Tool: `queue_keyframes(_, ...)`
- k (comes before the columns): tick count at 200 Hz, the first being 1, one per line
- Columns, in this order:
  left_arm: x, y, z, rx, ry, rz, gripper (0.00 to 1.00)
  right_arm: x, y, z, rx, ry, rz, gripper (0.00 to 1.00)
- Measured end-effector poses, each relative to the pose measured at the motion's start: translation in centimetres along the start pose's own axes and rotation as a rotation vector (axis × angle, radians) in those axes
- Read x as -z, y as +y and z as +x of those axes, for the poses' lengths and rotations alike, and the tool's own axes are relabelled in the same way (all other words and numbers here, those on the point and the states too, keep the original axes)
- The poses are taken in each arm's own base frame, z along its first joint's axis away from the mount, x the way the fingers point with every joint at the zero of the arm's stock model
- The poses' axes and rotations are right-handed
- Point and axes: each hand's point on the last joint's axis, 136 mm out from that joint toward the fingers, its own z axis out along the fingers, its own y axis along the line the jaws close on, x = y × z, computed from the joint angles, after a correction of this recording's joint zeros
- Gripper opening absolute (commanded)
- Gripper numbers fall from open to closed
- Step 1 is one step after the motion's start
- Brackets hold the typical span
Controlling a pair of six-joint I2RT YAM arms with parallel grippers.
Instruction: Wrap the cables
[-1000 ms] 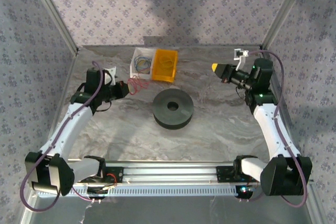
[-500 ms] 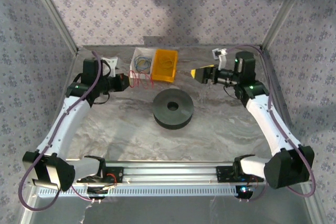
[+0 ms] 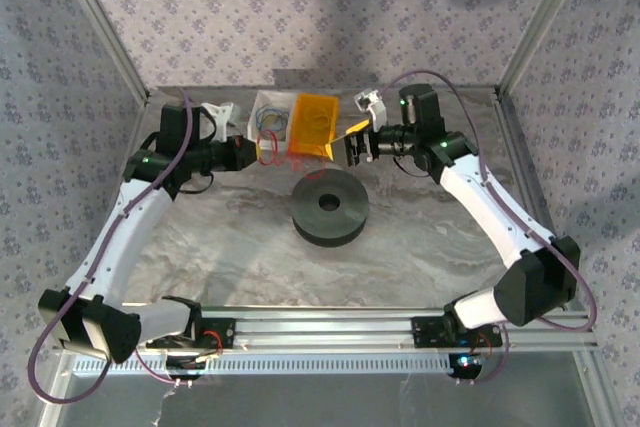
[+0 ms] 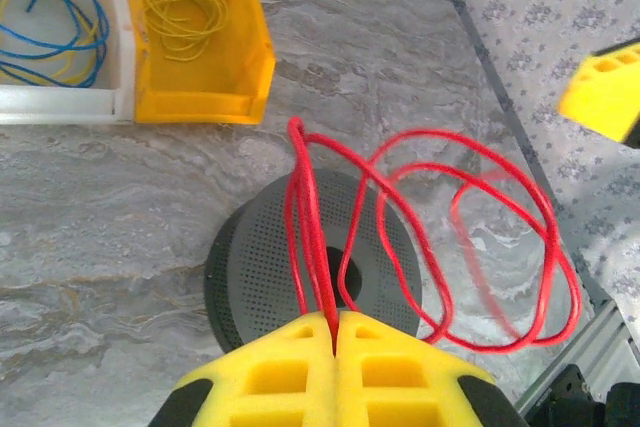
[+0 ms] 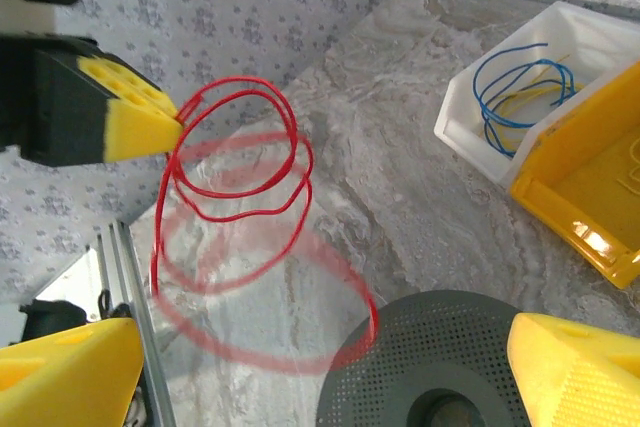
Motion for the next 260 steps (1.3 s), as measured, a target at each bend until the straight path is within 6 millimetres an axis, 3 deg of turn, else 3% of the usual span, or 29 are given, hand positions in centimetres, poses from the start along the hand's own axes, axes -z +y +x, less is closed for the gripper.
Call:
queue_keyframes(49,-0.3,0.2,1.0,0.014,0.019,0.002,0.0,-2.0,-0.3,2.2,0.079,0.086,-0.02,0.86)
queue_keyframes(127,-0.3,-0.9,0.9,0.011,0.033,0.063,0.0,-4.9,-0.4,3.8,0.226,0.173,0.008,0.84)
queue_keyframes(162,-0.3,-1.4,0.9,0.01,0.042,0.091,0.0,-5.8,-1.1,4.0,0.253,0.18,0.045,0.75)
queue_keyframes(206,-0.2,-2.0,1.1,0.006,0.054,0.125,0.0,-6.6,-2.0,2.2,0.29,0.131,0.085,0.56)
queue_keyframes(233,-0.3,-2.1,1.2,0.0,0.061,0.138,0.0,-7.0,-2.2,1.4,0.3,0.11,0.087,0.14)
queue_keyframes(247,-0.6,-2.1,1.2,-0.003,0.067,0.144,0.0,-7.0,-2.3,1.3,0.302,0.108,0.09,0.02)
queue_keyframes(260,-0.9,-1.9,1.1,-0.003,0.068,0.146,0.0,-7.0,-2.5,1.2,0.29,0.105,0.095,0.0)
